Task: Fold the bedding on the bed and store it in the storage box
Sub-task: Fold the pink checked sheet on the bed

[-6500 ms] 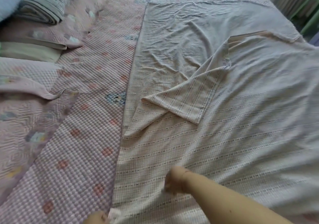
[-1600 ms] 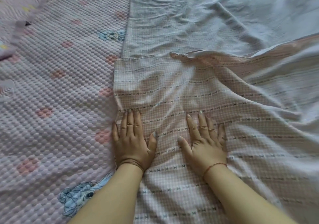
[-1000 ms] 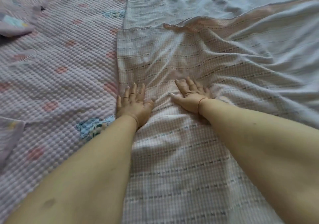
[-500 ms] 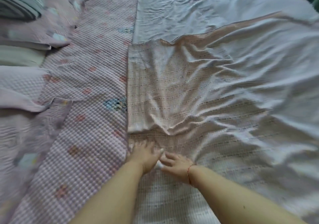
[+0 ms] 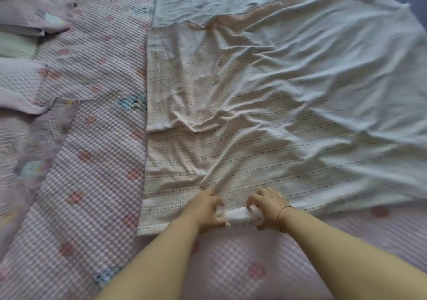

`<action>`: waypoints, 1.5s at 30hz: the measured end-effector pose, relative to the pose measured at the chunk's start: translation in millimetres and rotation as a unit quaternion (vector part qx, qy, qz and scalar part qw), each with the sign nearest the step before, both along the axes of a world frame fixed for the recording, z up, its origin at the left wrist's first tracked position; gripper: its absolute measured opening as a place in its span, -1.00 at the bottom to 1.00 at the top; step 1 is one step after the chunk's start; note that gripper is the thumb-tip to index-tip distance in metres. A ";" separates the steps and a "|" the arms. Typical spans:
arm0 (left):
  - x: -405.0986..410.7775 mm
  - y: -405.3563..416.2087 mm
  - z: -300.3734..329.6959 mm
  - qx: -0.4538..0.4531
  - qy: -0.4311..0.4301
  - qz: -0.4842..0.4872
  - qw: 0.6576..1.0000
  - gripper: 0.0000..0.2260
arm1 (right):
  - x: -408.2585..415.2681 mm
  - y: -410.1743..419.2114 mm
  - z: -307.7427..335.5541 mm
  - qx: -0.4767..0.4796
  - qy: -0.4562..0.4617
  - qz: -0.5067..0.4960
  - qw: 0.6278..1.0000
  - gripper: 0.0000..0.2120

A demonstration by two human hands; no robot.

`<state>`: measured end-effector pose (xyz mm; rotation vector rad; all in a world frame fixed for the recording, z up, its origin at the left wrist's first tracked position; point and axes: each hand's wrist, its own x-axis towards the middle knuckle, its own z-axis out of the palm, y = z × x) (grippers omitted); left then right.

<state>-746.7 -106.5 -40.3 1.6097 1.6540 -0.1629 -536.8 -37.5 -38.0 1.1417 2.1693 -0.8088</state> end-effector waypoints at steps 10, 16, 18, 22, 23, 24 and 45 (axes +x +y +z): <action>38.6 2.3 -6.1 0.002 0.060 -0.068 0.996 -0.63 | 5.4 26.4 -8.2 -0.036 0.055 -0.081 0.995 -0.89; 32.7 21.2 -3.8 -0.059 0.054 -0.013 0.997 -0.87 | -0.8 34.3 6.2 -0.076 0.018 -0.040 0.996 -0.90; 32.3 21.2 2.6 -0.146 0.035 -0.067 0.986 -0.91 | -5.8 21.1 6.4 -0.108 -0.032 0.031 0.993 -0.82; 40.9 13.5 15.1 -0.291 0.052 -0.143 0.944 -0.76 | -11.3 -10.8 2.9 -0.177 -0.053 0.077 0.980 -0.76; 41.2 13.2 17.1 -0.304 0.057 -0.148 0.939 -0.74 | -8.6 -13.1 2.3 -0.193 -0.039 0.050 0.979 -0.75; 39.6 13.6 16.4 -0.317 0.059 -0.149 0.935 -0.73 | -5.6 -12.7 2.5 -0.207 -0.018 0.013 0.978 -0.75; 181.3 79.2 28.8 -0.202 -0.022 -0.051 0.978 -0.65 | 184.9 55.7 2.0 0.026 -0.068 0.051 0.996 -0.79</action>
